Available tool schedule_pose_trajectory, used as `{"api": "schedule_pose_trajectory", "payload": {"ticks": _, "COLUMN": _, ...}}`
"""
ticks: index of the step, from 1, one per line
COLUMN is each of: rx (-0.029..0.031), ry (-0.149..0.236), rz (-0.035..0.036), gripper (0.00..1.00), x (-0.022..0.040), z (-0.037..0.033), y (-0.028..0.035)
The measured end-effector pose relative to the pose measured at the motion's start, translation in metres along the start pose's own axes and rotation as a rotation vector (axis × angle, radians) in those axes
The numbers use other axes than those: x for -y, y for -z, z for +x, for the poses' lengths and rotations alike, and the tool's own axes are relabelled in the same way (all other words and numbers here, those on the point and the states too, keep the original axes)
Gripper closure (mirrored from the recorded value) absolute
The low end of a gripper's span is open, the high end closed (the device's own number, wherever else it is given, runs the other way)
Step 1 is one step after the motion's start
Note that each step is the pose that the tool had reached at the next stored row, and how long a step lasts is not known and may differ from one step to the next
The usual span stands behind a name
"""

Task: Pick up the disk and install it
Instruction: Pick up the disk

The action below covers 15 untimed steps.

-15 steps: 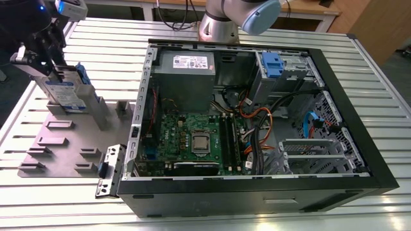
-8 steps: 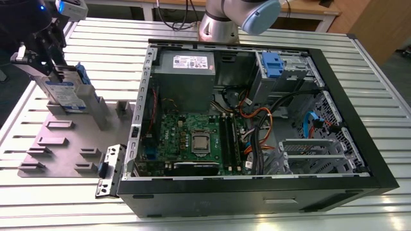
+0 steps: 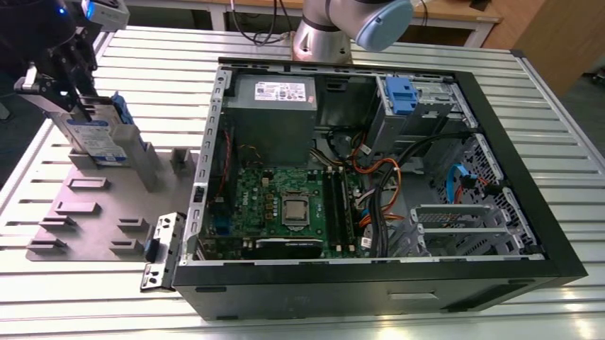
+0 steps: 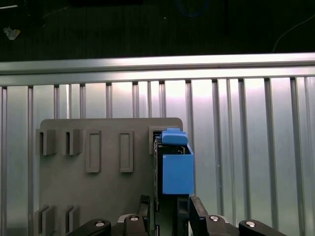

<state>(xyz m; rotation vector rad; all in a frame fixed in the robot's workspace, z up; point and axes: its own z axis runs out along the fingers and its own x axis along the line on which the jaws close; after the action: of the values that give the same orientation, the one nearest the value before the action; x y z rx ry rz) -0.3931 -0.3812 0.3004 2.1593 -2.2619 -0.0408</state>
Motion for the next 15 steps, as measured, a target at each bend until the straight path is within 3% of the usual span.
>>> {"api": "schedule_pose_trajectory", "payload": {"ticks": 15, "rx": 0.0001, "ry": 0.000, "rz": 0.0000, "gripper": 0.55, "x": 0.0000, "z": -0.0008, "y": 0.0013}}
